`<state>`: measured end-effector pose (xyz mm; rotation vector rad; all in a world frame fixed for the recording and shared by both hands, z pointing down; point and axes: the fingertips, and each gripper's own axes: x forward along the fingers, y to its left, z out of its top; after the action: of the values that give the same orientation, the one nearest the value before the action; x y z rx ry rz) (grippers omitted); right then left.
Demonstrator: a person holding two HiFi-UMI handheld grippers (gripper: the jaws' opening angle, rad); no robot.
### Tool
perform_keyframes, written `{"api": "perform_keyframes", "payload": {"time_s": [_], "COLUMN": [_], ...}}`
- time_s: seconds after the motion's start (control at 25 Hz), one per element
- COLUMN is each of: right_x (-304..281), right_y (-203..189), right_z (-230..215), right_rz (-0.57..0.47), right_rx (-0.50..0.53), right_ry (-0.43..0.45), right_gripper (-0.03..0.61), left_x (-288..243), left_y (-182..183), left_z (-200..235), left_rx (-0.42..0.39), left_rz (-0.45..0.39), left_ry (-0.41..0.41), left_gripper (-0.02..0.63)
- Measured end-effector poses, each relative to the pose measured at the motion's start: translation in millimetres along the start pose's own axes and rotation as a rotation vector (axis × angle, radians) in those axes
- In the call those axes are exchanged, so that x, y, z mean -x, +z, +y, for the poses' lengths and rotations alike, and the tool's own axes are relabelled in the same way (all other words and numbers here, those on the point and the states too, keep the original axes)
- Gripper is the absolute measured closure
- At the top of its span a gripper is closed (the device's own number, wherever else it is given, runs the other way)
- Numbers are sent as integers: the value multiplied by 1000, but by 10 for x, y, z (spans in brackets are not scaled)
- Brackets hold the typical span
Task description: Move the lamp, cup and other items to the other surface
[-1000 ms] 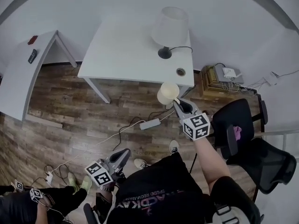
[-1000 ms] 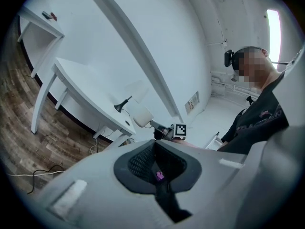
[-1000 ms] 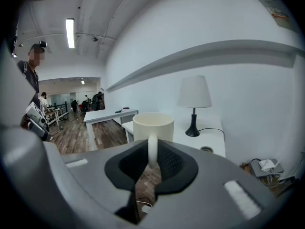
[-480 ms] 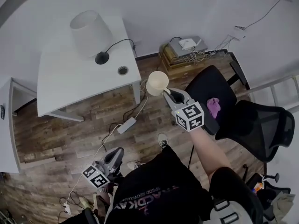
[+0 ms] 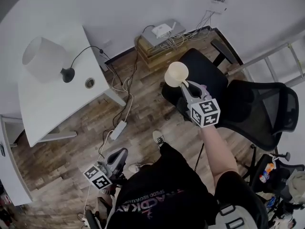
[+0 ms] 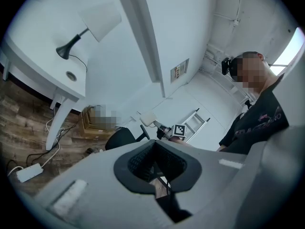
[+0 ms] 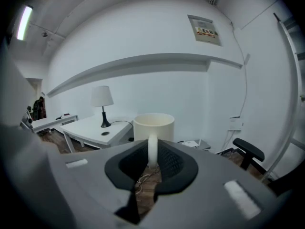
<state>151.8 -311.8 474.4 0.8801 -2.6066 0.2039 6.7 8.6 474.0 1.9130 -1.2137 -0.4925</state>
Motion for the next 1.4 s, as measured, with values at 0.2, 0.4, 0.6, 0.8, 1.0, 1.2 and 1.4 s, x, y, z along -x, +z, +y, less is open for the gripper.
{"api": "perform_keyframes", "payload": {"time_s": [0.2,0.4,0.6,0.8,1.0,1.2,1.4], "right_x": [259,415,406,241,-16,-253,-368], "right_y": [-419,-1065,-1773,-2316,-2722,-3061,-3259], "right_z": [-918,-1838,-2451,-2904,-3213,-3314,-3250], "right_rz": [31,104,188,225,248,292,315], "right_rx": [-46,-69,-147,-247,-339,-362,-362], "right_ry": [-149,-297,-377,-432,-468,-459,-439], "right_gripper": [531,531,531,531,531,531,531], "left_x": [-532,-1020,-1323,-1552,-1524,-1459,-1444], "left_y": [-154,-365,-534,-594,-706,-796,-927], "left_z": [-24,-1,102,148,206,248,249], "left_rx": [23,54,100,127,160,185,206], "left_rz": [83,179,278,301,336,345,342], "left_ry": [-34,-44,-23,-15,42,100,112], "left_gripper": [614,613,614,614,614,613,614]}}
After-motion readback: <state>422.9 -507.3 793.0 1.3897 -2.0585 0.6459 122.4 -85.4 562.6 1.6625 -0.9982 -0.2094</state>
